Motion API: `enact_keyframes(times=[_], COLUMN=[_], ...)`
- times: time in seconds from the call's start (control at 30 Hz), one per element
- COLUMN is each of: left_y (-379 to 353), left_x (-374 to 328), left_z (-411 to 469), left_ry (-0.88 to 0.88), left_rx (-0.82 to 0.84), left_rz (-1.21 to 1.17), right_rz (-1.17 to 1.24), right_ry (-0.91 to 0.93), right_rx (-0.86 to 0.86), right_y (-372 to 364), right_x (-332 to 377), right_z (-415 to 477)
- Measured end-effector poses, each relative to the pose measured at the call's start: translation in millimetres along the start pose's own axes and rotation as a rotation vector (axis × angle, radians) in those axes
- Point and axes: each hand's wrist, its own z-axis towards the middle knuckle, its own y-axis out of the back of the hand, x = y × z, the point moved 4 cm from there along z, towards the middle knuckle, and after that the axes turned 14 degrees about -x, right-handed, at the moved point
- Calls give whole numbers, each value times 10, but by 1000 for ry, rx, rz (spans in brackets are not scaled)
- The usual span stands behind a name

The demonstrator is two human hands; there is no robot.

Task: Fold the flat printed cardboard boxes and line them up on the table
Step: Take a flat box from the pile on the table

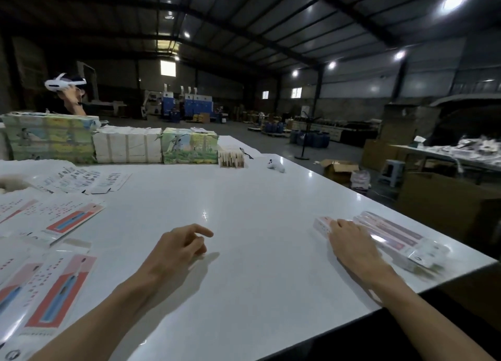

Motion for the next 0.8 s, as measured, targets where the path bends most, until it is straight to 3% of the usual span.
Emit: enact_keyframes(times=[0.17, 0.33, 0.5, 0.63, 0.8], left_y=[11, 53, 108, 251, 662], left_x=[-24, -111, -126, -130, -107], left_z=[-14, -57, -86, -66, -10], left_ry=[-13, -10, 55, 148, 166], left_rx=[7, -2, -44, -106, -134], left_rz=[37, 36, 69, 195, 557], right_rz=[-52, -53, 413, 806, 947], right_ry=[-10, 27, 125, 110, 140], right_rx=[22, -132, -212, -105, -75], right_y=[-22, 166, 543, 746, 599], right_x=[-254, 4, 1162, 2148, 2728], right_z=[-68, 108, 438, 560, 417])
